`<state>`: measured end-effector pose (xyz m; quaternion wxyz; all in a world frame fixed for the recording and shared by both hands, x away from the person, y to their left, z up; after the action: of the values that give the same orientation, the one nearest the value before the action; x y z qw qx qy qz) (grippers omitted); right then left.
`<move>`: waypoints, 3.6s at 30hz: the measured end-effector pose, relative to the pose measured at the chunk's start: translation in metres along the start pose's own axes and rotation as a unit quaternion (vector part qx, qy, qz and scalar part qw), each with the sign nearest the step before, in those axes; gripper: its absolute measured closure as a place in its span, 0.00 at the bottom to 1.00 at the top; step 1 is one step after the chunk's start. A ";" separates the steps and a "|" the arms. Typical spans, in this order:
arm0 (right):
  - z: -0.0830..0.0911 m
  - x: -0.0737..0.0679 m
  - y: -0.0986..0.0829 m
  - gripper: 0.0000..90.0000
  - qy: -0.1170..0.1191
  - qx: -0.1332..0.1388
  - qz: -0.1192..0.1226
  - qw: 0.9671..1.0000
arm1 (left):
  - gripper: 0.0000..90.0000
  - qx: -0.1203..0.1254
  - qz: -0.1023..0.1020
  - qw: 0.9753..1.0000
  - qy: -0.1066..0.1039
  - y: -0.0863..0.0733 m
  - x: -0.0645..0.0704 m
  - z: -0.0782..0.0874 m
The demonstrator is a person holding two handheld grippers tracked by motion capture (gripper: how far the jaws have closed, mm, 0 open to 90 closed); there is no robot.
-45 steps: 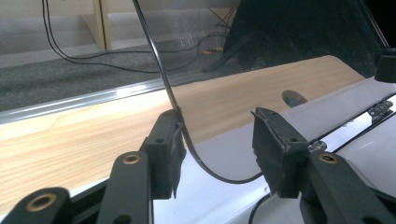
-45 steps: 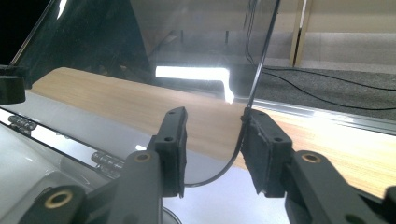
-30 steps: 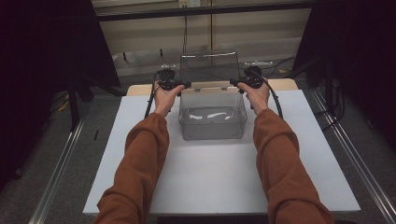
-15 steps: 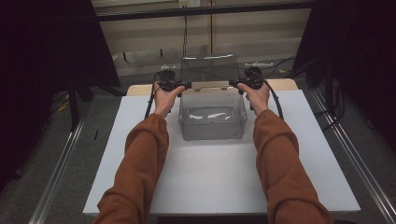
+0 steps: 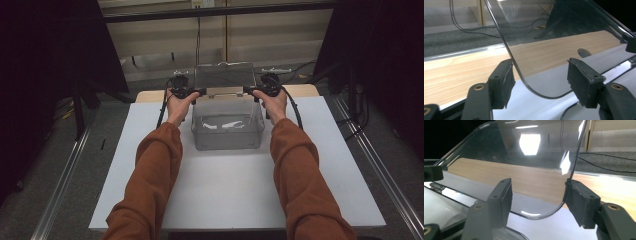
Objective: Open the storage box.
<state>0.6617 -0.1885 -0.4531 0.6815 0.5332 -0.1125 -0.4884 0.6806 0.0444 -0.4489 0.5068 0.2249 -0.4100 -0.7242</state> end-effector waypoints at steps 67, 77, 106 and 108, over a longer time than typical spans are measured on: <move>0.109 -0.068 -0.024 0.01 -0.038 0.119 0.146 0.981 | 0.05 0.182 -0.041 0.982 -0.025 -0.034 0.009 0.132; 0.137 -0.081 -0.041 0.00 -0.049 0.125 0.175 0.975 | 0.05 0.188 -0.052 0.981 -0.025 -0.057 0.008 0.158; 0.210 -0.081 -0.112 0.00 -0.086 0.142 0.166 0.972 | 0.04 0.210 -0.006 0.978 -0.011 -0.135 -0.001 0.225; 0.214 -0.081 -0.119 0.00 -0.085 0.143 0.159 0.973 | 0.04 0.209 -0.002 0.978 -0.013 -0.141 -0.002 0.230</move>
<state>0.4122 -0.2510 -0.4359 0.6549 0.5569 -0.3221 -0.3965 0.4334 0.1510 -0.4358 0.4417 0.3176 -0.5581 -0.6266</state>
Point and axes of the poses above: each handheld gripper's, and its own axes: z roughly backward along the jaws, y roughly out of its top, x roughly to its right, the point moved 9 cm from there along -z, roughly forward along the jaws, and after that the axes turned 13 degrees about y, right-handed, at the moved point
